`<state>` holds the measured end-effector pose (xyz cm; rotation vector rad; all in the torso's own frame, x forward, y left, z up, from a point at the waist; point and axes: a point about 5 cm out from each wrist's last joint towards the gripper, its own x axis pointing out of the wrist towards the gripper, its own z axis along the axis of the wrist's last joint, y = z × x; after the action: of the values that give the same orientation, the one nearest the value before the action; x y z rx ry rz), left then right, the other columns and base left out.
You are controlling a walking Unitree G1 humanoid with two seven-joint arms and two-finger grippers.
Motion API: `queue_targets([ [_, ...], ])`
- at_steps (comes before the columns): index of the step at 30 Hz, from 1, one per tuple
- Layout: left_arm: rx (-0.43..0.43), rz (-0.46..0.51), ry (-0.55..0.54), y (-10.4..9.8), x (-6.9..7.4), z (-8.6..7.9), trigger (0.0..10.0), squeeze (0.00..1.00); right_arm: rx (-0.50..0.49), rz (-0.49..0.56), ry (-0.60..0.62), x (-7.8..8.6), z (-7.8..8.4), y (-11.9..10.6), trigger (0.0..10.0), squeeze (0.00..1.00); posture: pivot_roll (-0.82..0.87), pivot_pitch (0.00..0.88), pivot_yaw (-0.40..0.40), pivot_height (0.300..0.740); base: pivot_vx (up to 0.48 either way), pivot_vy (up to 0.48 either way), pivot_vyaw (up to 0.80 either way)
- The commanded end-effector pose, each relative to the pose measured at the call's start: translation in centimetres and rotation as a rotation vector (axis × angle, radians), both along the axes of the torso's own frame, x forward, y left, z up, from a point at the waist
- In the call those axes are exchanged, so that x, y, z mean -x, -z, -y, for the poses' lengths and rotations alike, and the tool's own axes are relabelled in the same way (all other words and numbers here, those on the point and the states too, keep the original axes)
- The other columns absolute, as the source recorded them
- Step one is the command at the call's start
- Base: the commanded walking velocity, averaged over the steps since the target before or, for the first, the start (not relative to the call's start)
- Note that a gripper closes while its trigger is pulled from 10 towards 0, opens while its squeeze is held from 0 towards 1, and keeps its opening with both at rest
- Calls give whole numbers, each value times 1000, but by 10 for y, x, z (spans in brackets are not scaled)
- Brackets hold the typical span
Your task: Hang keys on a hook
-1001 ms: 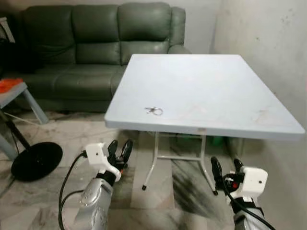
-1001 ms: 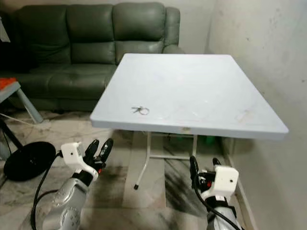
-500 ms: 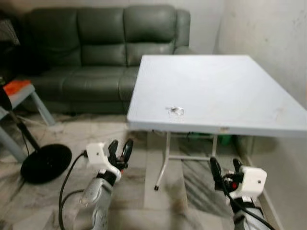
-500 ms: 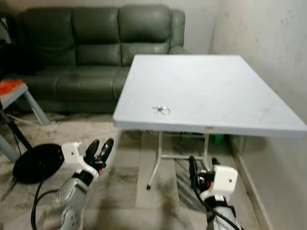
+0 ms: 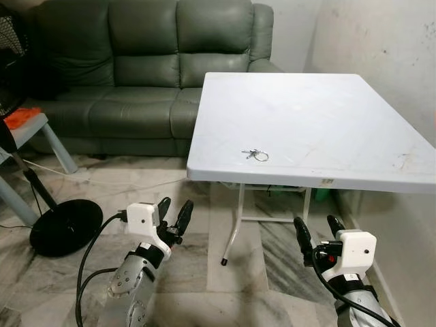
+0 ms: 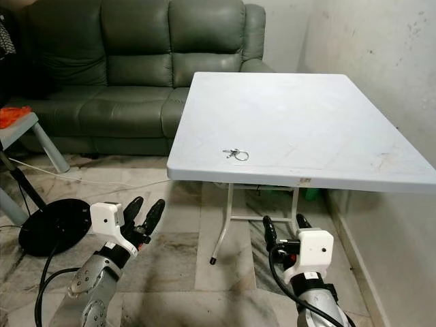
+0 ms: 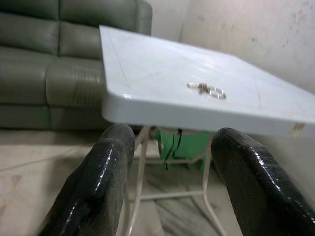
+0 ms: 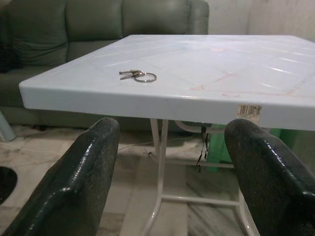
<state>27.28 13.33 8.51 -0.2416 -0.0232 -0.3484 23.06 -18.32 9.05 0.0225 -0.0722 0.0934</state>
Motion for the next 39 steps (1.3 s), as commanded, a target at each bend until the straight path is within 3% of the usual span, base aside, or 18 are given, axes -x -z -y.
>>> queue_targets([
  [1,-18,-7,1,0,1,-2,10000,0,-2,17,-1,0,1,-6,10000,0,-32,40,10,740,0,0,0],
  [17,18,12,-18,-6,0,4,10000,0,-6,51,-36,-9,-5,-17,10000,0,-27,41,4,740,0,0,0],
  [39,28,26,-9,-9,-3,11,10000,0,3,23,-41,-5,-7,-10,10000,0,-29,34,8,740,423,0,0],
])
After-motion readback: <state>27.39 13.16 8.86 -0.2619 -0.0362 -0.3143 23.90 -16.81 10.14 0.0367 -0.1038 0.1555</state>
